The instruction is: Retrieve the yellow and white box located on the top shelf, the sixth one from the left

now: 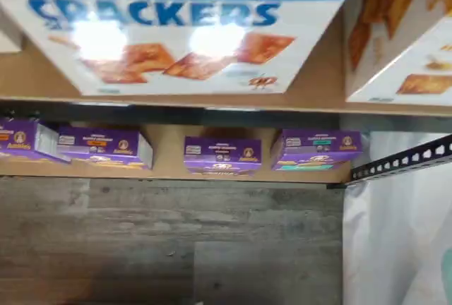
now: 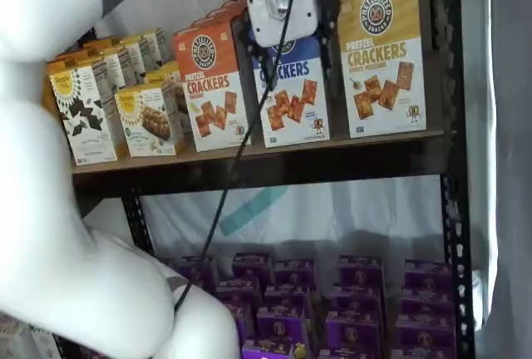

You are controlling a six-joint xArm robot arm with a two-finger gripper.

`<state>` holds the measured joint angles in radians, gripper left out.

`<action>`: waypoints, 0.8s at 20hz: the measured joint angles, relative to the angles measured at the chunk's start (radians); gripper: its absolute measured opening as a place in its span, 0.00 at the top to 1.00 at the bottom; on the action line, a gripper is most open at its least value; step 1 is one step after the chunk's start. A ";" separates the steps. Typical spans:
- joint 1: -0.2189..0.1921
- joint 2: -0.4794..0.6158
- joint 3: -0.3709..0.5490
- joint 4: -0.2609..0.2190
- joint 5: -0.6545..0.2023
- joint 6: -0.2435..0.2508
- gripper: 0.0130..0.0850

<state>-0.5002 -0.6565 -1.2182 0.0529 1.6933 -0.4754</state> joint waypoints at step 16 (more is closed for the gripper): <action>-0.147 0.110 -0.099 0.069 -0.028 -0.137 0.00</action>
<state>-0.6473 -0.5465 -1.3177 0.1223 1.6652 -0.6121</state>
